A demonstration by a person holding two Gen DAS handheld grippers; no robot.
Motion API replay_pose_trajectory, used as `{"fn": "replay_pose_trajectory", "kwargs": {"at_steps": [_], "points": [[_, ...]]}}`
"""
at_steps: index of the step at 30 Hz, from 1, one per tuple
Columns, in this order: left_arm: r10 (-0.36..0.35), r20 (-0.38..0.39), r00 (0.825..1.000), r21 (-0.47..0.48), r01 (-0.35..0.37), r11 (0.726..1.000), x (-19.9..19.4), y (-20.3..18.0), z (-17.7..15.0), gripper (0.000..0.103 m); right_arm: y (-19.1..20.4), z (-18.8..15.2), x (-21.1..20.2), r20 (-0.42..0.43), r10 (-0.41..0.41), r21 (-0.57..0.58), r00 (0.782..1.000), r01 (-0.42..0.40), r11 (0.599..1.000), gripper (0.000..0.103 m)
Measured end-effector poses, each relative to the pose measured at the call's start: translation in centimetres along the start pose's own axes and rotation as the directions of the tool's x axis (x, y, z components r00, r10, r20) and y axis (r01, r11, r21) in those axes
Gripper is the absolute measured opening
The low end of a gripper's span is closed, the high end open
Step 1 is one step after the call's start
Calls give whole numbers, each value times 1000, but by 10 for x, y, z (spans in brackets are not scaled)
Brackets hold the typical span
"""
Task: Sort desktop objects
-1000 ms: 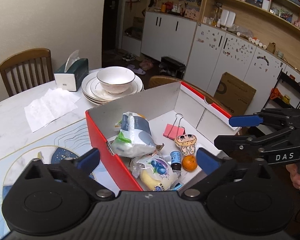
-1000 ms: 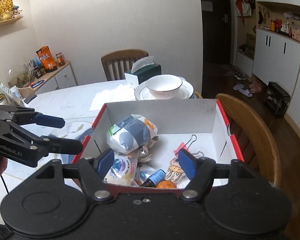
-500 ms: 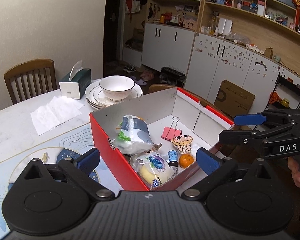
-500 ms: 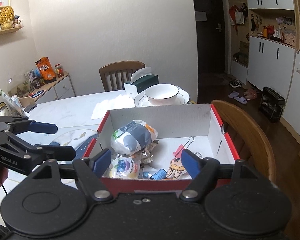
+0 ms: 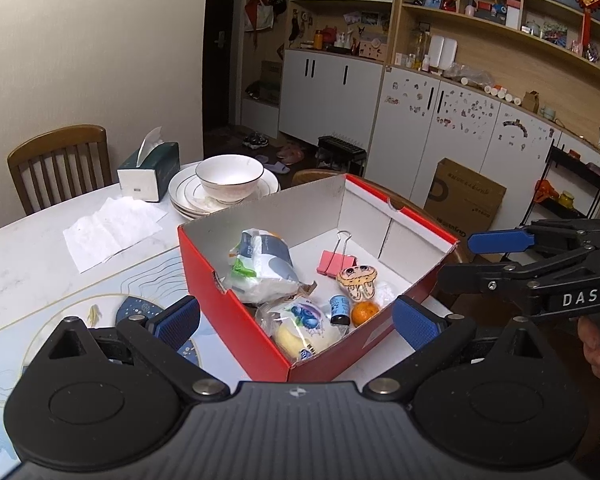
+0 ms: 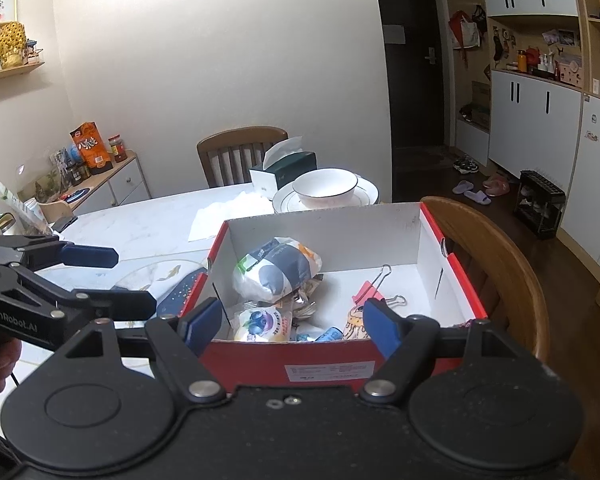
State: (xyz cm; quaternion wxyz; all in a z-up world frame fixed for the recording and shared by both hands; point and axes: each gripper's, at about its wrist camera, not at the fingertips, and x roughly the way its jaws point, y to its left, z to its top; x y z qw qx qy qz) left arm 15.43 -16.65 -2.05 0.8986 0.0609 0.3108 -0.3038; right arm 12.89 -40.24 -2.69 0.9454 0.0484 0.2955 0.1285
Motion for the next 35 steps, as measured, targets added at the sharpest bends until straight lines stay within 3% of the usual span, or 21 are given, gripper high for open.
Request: {"fn": "replay_pose_trajectory", "kwargs": {"at_steps": [35], "points": [[-18, -36, 999, 14, 19, 1000, 0, 5, -5, 103, 12, -3, 4, -18, -44, 39, 999, 45, 998, 78]]}}
